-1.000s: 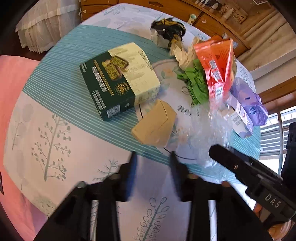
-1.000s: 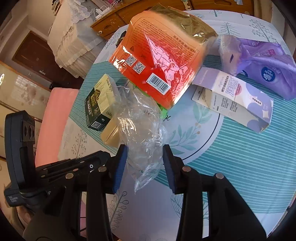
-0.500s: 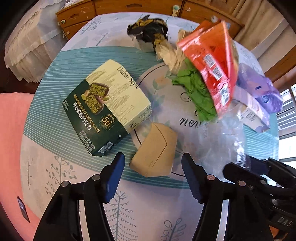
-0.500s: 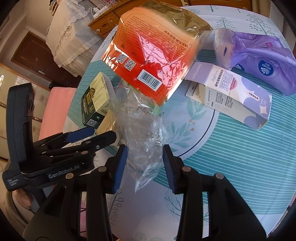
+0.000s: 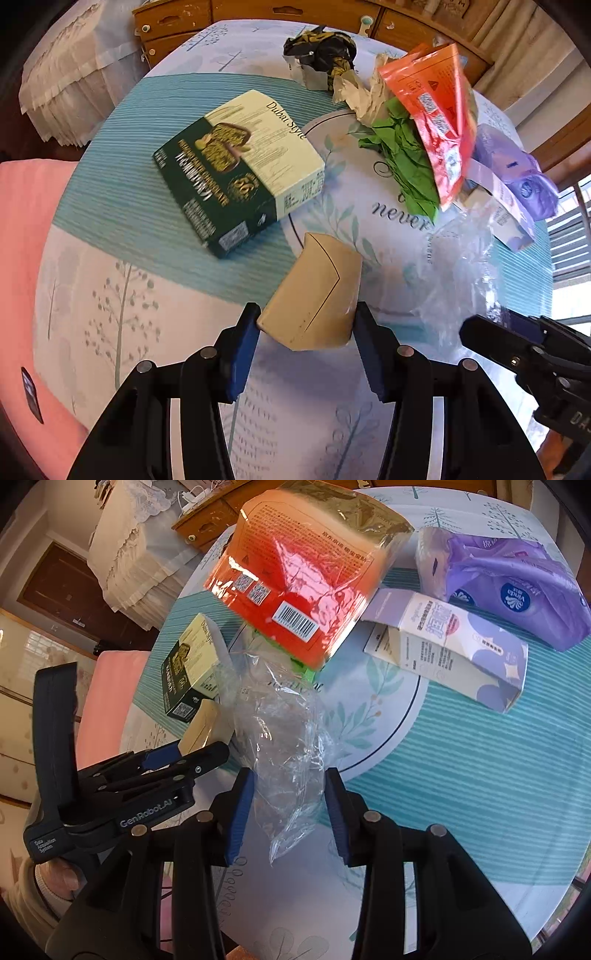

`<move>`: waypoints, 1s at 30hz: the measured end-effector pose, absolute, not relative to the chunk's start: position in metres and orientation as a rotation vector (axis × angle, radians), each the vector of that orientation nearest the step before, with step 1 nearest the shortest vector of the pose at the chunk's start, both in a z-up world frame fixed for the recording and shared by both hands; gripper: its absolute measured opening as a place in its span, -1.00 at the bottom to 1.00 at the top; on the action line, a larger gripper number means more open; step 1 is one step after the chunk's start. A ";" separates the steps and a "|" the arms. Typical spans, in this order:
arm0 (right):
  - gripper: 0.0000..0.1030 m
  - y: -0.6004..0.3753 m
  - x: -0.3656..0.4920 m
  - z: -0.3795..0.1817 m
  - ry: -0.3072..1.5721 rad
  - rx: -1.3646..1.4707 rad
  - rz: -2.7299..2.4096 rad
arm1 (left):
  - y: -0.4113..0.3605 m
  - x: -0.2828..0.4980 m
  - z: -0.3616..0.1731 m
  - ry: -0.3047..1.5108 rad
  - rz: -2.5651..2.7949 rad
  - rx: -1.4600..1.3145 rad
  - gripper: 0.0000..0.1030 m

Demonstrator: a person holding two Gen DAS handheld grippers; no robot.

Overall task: Collect trash
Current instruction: 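Carry the beige cube and plastic bag over the bin with both tools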

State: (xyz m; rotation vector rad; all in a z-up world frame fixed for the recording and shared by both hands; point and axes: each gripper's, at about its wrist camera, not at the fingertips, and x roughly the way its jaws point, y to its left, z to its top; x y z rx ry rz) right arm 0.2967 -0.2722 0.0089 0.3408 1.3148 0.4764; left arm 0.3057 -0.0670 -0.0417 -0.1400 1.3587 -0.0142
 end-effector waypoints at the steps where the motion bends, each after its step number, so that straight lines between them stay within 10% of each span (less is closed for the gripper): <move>1: -0.31 -0.270 0.293 0.010 1.317 0.338 0.479 | -0.065 0.298 -0.037 1.352 -0.022 -0.144 -0.02; 30: -0.33 -0.109 -0.006 0.008 1.380 0.271 0.342 | 0.082 0.012 -0.019 1.284 -0.182 -0.120 -0.02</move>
